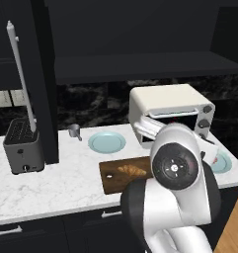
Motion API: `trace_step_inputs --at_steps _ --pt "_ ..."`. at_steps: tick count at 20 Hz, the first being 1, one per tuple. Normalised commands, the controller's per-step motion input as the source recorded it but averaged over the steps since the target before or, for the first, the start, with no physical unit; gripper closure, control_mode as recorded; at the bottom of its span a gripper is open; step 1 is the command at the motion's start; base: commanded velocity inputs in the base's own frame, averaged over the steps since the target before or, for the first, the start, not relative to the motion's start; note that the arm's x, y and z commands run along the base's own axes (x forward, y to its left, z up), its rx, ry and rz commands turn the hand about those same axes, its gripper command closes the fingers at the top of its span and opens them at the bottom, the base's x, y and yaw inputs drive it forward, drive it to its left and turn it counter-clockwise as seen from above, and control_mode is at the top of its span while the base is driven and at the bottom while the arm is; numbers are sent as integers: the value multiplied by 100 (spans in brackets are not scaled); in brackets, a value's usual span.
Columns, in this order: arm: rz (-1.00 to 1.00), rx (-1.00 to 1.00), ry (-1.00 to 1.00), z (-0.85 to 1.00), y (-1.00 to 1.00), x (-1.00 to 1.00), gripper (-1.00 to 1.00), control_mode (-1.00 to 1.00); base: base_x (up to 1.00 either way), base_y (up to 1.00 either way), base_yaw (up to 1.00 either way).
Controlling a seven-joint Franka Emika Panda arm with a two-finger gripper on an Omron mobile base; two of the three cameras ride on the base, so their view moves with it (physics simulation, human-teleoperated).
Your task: From the different types of pastries on the counter, select a croissant and place it on the cutting board. Then retrieve a jar of jam from the cabinet and place it alongside the croissant on the cutting board.
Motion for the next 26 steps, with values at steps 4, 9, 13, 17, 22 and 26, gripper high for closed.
trace_step_inputs --at_steps 4,9,13,17,22,26 --pt "-12 0 0 -45 -34 2 100 -100 0 0 0" --pt "-14 0 0 -58 -41 7 100 -100 0 0 0" --pt "-9 0 0 -76 -5 0 100 -100 0 0 0" --pt "-6 0 -3 -75 0 0 100 -100 0 0 0" --pt "-6 0 -8 -60 -5 0 100 -100 0 0 0" --pt "-6 0 -6 -58 -4 0 100 -100 0 0 0"
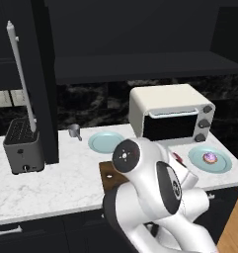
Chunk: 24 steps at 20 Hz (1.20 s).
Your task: From the different types of pastries on the counter, select a croissant and place it on the cutting board. Then retrieve a jar of jam from the cabinet and place it alongside the croissant on the cutting board.
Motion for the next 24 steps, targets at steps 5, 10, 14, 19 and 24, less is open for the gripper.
trace_step_inputs --at_steps 5,10,14,19,24 --pt "-5 0 -4 -68 0 1 100 -100 0 0 0" --pt "-3 0 -1 -64 0 13 100 -100 0 0 0" --pt "-1 0 0 -55 0 28 100 -100 0 0 0" --pt "-1 0 0 -49 0 40 100 -100 0 0 0" --pt "0 -3 1 -48 0 49 100 -100 0 0 0"
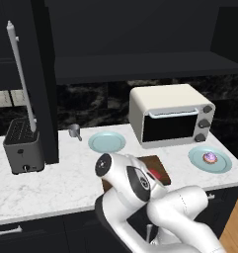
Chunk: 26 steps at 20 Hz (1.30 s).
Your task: From the different types of pastries on the counter, select a croissant and place it on the cutting board. Then retrieve a jar of jam from the cabinet and place it alongside the croissant on the cutting board.
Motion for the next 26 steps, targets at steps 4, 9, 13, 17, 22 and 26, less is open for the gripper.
trace_step_inputs --at_steps 4,9,13,17,22,26 --pt "0 -3 0 -41 0 54 100 -100 0 0 0" --pt "0 -3 0 -45 1 57 100 -100 0 0 0" --pt "0 -4 1 -42 13 59 100 -100 0 0 0" --pt "0 -6 2 -41 23 59 100 -100 0 0 0" --pt "0 -3 0 -35 25 61 100 -100 0 0 0" --pt "0 -3 0 -28 27 63 100 -100 0 0 0"
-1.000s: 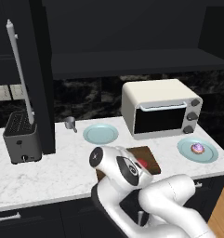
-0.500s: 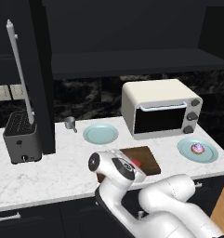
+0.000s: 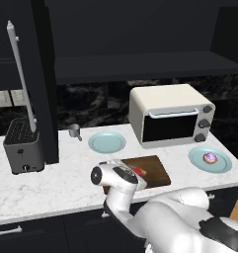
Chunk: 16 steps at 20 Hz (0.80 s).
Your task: From the different types of pastries on the counter, select a croissant and place it on the cutting board. Then retrieve a jar of jam from the cabinet and place it alongside the croissant on the cutting board.
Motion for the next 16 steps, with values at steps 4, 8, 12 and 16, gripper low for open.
trace_step_inputs --at_steps 4,8,12,16 --pt "0 -3 0 -24 28 62 100 -100 0 0 0" --pt "0 -3 0 -22 24 56 100 -100 0 0 0" --pt "0 -5 0 -22 22 27 100 -100 0 0 0" --pt "0 -14 0 -37 61 -4 -100 -100 0 0 0"
